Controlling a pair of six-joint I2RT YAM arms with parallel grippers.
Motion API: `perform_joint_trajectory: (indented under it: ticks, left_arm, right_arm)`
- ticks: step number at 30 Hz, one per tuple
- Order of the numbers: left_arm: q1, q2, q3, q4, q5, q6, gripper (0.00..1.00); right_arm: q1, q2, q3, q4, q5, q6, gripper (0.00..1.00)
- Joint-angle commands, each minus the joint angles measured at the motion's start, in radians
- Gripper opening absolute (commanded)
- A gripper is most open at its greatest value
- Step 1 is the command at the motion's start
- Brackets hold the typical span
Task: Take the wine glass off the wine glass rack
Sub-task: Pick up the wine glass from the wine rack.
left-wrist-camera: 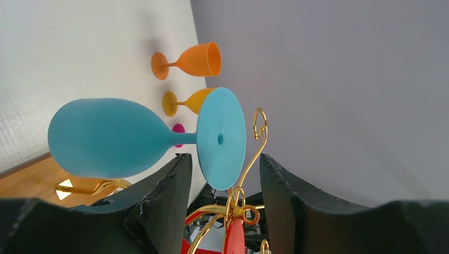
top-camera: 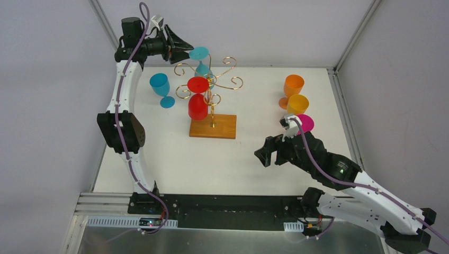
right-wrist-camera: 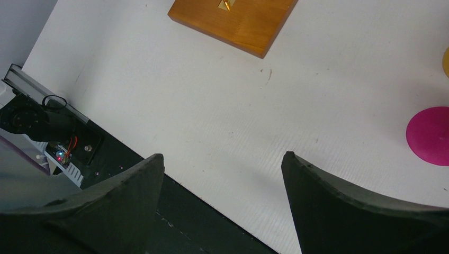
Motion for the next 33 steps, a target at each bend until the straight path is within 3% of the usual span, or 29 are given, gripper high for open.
perform_joint_trajectory:
  ticks: [1,33]
  left_arm:
    - [-0.013,0.017,0.009,0.034,0.045,0.015,0.48]
    - [-0.026,0.01,0.024,0.026,0.057,0.024,0.14]
  right_arm:
    - [-0.003,-0.001,0.017,0.032,-0.003,0.017,0.85]
    - [-0.002,0.001,0.012,0.04,-0.006,0.014,0.85]
